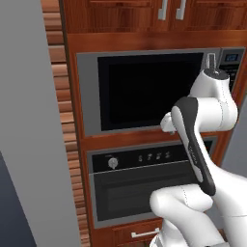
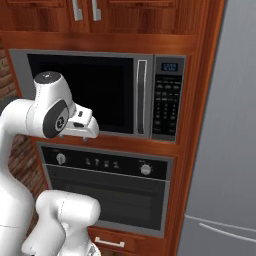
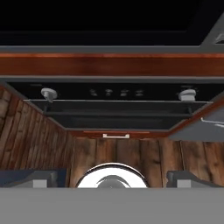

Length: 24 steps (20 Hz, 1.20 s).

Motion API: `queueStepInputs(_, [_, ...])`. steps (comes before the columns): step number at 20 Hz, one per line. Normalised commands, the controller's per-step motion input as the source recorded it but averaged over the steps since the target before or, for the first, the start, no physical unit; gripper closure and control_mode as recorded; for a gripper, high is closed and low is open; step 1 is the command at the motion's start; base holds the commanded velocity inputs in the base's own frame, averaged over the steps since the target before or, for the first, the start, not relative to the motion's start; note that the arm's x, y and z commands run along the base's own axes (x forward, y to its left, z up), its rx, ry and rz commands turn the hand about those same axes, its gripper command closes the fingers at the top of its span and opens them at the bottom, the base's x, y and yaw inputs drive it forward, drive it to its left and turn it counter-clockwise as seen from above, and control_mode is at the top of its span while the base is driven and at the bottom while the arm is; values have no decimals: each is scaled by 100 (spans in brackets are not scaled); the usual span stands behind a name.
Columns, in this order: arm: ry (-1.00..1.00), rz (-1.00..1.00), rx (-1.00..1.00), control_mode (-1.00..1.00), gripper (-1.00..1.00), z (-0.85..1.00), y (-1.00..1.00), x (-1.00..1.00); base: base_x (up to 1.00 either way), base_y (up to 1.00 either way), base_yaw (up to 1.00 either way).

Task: The microwave is finished heating the steak and avocado. Take the bowl containing the food and place it on the dining counter.

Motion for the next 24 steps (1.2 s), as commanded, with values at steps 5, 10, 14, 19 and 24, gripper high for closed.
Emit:
queueStepInputs(5, [0,0,0,100,-100,0,0,0,-13,-42,0])
queueStepInputs(10, [0,0,0,100,-100,0,0,0,-1,-52,0])
queueStepInputs(14, [0,0,0,100,-100,0,0,0,-3,-54,0])
queueStepInputs(19, [0,0,0,100,-100,0,0,0,-13,-44,0])
queueStepInputs(24, [0,0,0,100,-100,0,0,0,-22,-47,0])
